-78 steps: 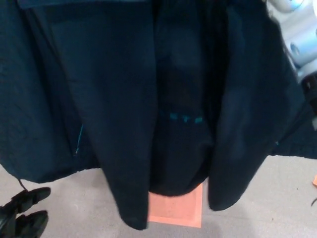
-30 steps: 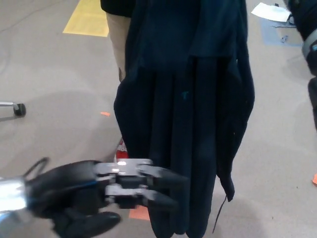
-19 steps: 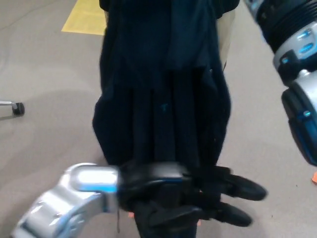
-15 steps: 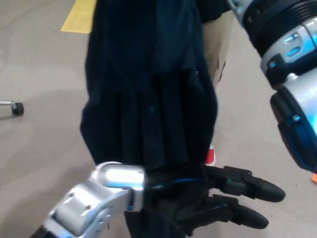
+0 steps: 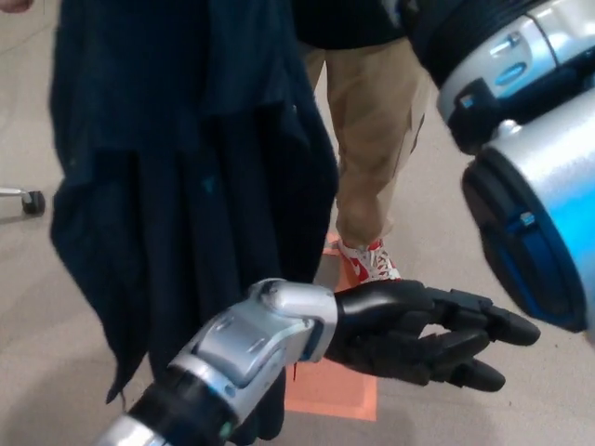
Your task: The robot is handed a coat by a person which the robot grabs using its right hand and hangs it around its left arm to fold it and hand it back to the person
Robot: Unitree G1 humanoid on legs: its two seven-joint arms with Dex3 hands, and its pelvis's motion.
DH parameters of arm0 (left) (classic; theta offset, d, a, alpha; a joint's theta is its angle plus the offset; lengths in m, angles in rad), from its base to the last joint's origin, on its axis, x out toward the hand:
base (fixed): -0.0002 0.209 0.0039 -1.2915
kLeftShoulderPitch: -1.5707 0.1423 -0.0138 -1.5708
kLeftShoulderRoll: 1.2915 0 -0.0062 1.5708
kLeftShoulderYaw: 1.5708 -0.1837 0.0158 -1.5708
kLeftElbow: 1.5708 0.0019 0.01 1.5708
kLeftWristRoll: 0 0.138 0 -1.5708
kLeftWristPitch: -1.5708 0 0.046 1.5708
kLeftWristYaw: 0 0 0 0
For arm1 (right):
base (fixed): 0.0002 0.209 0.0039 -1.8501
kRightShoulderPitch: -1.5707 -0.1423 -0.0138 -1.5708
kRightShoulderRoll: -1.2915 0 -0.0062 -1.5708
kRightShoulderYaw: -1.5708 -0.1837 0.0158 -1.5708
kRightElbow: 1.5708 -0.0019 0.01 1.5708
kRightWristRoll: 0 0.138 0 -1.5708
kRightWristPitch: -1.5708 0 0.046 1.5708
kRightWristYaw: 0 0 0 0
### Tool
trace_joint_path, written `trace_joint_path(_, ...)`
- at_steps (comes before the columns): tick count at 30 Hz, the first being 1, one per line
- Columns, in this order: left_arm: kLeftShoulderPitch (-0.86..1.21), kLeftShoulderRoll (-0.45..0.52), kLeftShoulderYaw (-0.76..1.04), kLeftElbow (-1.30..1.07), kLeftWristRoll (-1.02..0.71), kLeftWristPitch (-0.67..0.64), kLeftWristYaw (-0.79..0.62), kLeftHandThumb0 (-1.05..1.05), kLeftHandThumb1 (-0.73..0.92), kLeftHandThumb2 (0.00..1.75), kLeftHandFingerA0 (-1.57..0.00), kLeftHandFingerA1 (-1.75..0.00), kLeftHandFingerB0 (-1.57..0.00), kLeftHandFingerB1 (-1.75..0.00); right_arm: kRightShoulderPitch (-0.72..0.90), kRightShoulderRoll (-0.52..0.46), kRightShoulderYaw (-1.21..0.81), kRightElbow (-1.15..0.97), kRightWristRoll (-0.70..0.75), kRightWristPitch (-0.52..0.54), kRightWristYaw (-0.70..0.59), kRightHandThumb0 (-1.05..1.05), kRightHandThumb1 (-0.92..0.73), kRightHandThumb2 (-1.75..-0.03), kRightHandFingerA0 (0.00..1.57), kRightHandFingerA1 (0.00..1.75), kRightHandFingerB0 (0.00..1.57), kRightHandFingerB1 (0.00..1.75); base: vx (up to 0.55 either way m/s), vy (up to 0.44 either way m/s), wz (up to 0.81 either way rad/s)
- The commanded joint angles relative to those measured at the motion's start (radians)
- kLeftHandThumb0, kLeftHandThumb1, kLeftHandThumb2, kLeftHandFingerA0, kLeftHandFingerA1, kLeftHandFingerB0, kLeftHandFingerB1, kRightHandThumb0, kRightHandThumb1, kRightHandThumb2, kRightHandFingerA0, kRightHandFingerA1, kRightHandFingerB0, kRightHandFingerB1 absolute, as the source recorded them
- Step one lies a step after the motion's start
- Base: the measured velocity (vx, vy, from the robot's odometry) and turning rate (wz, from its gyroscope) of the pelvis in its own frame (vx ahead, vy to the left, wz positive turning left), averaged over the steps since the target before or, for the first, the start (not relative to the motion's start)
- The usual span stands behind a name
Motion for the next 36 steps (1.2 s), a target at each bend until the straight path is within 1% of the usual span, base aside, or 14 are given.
trace_joint_path(1,-0.088,-0.038,0.052,0.146,0.080,-0.138,0.033,-0.32,0.64,1.16,-0.01,-0.51,0.00,-0.48,-0.099,0.063,-0.088,-0.069,0.133,0.021,-0.012,-0.44,-0.88,-0.66,0.80,1.00,0.78,0.76,0.00,0.000,0.00)
trace_joint_path(2,-0.114,-0.048,0.069,0.177,0.081,-0.123,0.050,-0.32,0.64,1.16,0.00,-0.50,0.00,-0.48,-0.113,0.072,-0.102,-0.084,0.145,0.033,-0.010,-0.38,-0.69,-1.10,0.85,1.07,0.79,0.89,0.00,0.000,0.00)
trace_joint_path(3,-0.135,-0.051,0.083,0.199,0.080,-0.109,0.054,-0.73,0.73,1.01,-0.03,-0.41,-0.06,-0.41,-0.126,0.079,-0.111,-0.096,0.151,0.043,-0.011,-0.46,-0.88,-0.68,0.79,1.29,0.75,0.98,0.00,0.000,0.00)
trace_joint_path(5,-0.162,-0.060,0.104,0.239,0.088,-0.104,0.053,-0.64,0.92,0.68,-0.14,-0.28,-0.15,-0.26,-0.136,0.090,-0.127,-0.115,0.160,0.054,-0.010,-0.45,-0.90,-0.67,0.73,1.13,0.72,0.92,0.00,0.000,0.00)
trace_joint_path(7,-0.217,-0.079,0.120,0.322,0.109,-0.102,0.081,-0.32,0.62,1.13,0.00,-0.49,0.00,-0.47,-0.147,0.107,-0.146,-0.160,0.190,0.071,0.008,-0.46,-0.90,-0.67,0.73,0.71,0.68,0.60,0.00,0.000,0.00)
trace_joint_path(9,-0.264,-0.095,0.139,0.397,0.121,-0.117,0.088,-0.31,0.65,1.16,0.00,-0.50,0.00,-0.48,-0.150,0.134,-0.182,-0.235,0.248,0.122,0.032,-0.45,-0.89,-0.66,0.78,1.28,0.65,0.85,0.00,0.000,0.00)
trace_joint_path(10,-0.277,-0.098,0.142,0.422,0.133,-0.140,0.087,-0.31,0.65,1.16,0.00,-0.50,0.00,-0.48,-0.145,0.144,-0.193,-0.269,0.270,0.140,0.043,-0.45,-0.89,-0.66,0.78,1.28,0.65,0.85,0.00,0.000,0.00)
trace_joint_path(11,-0.286,-0.100,0.142,0.438,0.147,-0.165,0.090,-0.59,0.90,0.67,-0.19,-0.30,-0.21,-0.30,-0.140,0.152,-0.193,-0.300,0.277,0.160,0.046,-0.46,-0.88,-0.67,0.73,1.28,0.59,0.85,0.00,0.000,0.00)
trace_joint_path(16,-0.328,-0.101,0.178,0.532,0.163,-0.216,0.100,-0.65,0.87,0.67,-0.18,-0.31,-0.19,-0.29,-0.099,0.171,-0.199,-0.543,0.357,0.312,0.079,-0.42,-0.90,-0.68,0.90,1.71,0.72,1.35,0.00,0.000,0.00)
trace_joint_path(19,-0.357,-0.084,0.198,0.577,0.170,-0.242,0.092,-0.74,0.84,0.66,-0.19,-0.31,-0.19,-0.28,-0.073,0.143,-0.261,-0.673,0.471,0.396,0.114,-0.38,-0.88,-0.65,0.84,1.75,0.53,1.56,0.00,0.000,0.00)
trace_joint_path(21,-0.359,-0.071,0.222,0.585,0.165,-0.243,0.110,-0.38,0.43,1.03,-0.01,-0.50,0.00,-0.47,-0.067,0.116,-0.290,-0.748,0.508,0.451,0.110,-0.39,-0.86,-0.66,0.86,1.75,0.67,1.65,0.00,0.000,0.00)
trace_joint_path(34,-0.431,0.022,0.328,0.694,0.179,-0.249,0.167,-0.39,0.38,0.99,0.00,-0.49,0.00,-0.49,-0.062,-0.129,-0.486,-0.971,0.633,0.688,0.095,-0.40,-0.92,-0.67,0.79,1.75,0.60,1.72,0.00,0.000,0.00)
trace_joint_path(35,-0.426,0.034,0.333,0.696,0.180,-0.251,0.163,-0.83,0.61,0.93,-0.09,-0.42,-0.07,-0.35,-0.062,-0.152,-0.510,-0.977,0.647,0.711,0.088,-0.39,-0.92,-0.66,0.83,1.75,0.58,1.75,0.00,0.000,0.00)
trace_joint_path(36,-0.414,0.054,0.348,0.702,0.177,-0.254,0.167,-0.39,0.36,0.98,0.00,-0.49,0.00,-0.49,-0.055,-0.204,-0.543,-0.981,0.654,0.725,0.090,-0.40,-0.92,-0.65,0.80,1.75,0.59,1.74,0.00,0.000,0.00)
